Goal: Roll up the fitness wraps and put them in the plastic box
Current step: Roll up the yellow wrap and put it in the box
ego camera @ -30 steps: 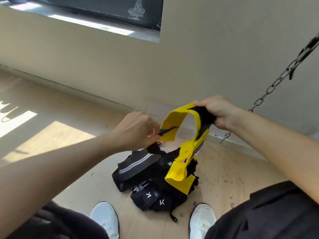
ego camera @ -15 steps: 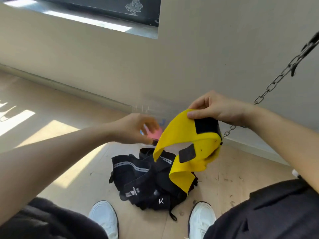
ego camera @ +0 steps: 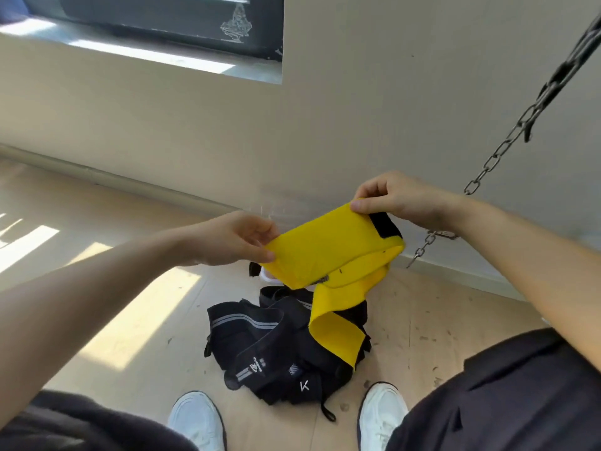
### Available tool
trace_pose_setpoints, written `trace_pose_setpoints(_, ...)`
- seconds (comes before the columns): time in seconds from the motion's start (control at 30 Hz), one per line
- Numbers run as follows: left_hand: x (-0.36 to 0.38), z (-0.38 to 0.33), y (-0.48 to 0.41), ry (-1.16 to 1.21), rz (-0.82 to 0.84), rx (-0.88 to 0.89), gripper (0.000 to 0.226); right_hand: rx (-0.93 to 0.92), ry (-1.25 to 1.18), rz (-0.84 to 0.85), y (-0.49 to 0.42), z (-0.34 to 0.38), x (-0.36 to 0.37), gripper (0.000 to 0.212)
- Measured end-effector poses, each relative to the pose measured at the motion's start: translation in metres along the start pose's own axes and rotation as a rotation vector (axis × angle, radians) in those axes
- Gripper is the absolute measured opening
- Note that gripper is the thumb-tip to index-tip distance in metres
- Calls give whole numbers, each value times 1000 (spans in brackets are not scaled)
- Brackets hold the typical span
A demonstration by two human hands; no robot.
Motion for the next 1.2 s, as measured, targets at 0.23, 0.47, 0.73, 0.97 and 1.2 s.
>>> trace_pose_setpoints(0.23,-14,-50,-4,272,-175,140,17,55,82,205,-2,-9,40,56)
trace_pose_setpoints(0.47,-31,-58,2,313,-448,128,10,-142,-355,154,16,44,55,83)
trace_pose_setpoints(0.73,-42,-64,13,404,-606,125,19,-326,-382,-233,23,64,33,37)
trace_pose_setpoints(0.97,-55,-71,25,-130,-647,173,58,-172,-434,-309,14,47,20,25)
trace_pose_setpoints(1.2,-28,-94,15,-284,-317,360,77,-15,-495,-29,7,39,47,61)
Point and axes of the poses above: each hand's wrist, its own y-axis away from the middle knuckle, its own x-axis out of the palm, z = x × y, the point moved 10 cm from there along -y, towards the middle knuckle, and after that the axes turned 8 degrees about x, right-handed, at the moved point
